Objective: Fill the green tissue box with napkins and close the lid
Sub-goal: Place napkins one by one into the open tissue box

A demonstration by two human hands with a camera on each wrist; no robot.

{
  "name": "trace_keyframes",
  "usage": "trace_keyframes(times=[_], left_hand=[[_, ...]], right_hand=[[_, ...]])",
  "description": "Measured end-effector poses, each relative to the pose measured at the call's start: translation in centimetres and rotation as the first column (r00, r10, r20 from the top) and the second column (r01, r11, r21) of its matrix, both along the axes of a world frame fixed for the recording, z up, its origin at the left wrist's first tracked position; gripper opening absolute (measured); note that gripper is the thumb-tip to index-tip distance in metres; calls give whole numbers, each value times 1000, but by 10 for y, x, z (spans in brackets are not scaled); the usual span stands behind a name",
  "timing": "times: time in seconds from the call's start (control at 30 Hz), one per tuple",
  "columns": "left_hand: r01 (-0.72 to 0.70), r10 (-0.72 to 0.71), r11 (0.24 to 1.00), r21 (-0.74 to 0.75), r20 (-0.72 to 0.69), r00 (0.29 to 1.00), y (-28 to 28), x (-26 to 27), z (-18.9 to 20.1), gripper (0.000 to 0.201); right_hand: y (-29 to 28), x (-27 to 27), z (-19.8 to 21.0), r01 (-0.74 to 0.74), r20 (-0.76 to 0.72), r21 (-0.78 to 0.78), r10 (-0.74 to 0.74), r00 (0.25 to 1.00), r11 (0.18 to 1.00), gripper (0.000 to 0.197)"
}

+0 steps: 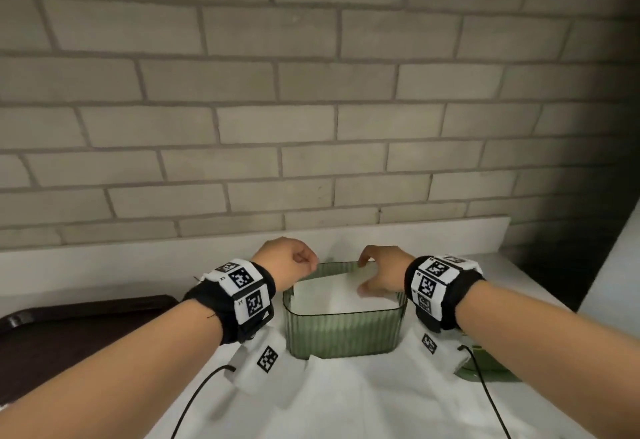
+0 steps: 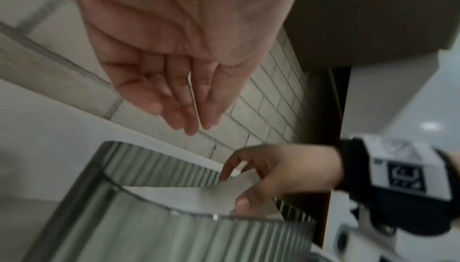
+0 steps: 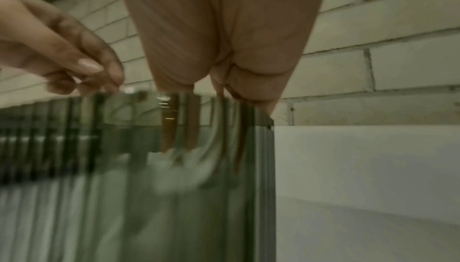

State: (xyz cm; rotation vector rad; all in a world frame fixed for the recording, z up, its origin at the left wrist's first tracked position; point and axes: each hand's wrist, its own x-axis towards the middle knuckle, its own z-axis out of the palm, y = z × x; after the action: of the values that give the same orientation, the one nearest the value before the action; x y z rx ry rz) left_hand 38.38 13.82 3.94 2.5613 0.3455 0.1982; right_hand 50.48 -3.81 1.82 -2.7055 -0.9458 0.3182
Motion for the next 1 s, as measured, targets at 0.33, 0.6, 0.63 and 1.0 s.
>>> trace_keyframes(times=[0.33,0.6,0.63,1.0], left_hand=[[307,-155,903,301,-439,885,-37,40,-28,55],[431,-36,767,476,-638,769,-25,94,-84,36],[416,-2,778,471,-660,751,-9,112,-105,34],[480,125,724,496,-779,615,-10,96,-79,27]], right_hand=[[11,2,8,-144,175,-356,218,960,923,45],[26,7,-20,-302,22,-562,378,926,771,52],[24,6,-21,-333,-16,-525,383,924,783,50],[28,-6,2,-190,33,-747,321,947,637,28]])
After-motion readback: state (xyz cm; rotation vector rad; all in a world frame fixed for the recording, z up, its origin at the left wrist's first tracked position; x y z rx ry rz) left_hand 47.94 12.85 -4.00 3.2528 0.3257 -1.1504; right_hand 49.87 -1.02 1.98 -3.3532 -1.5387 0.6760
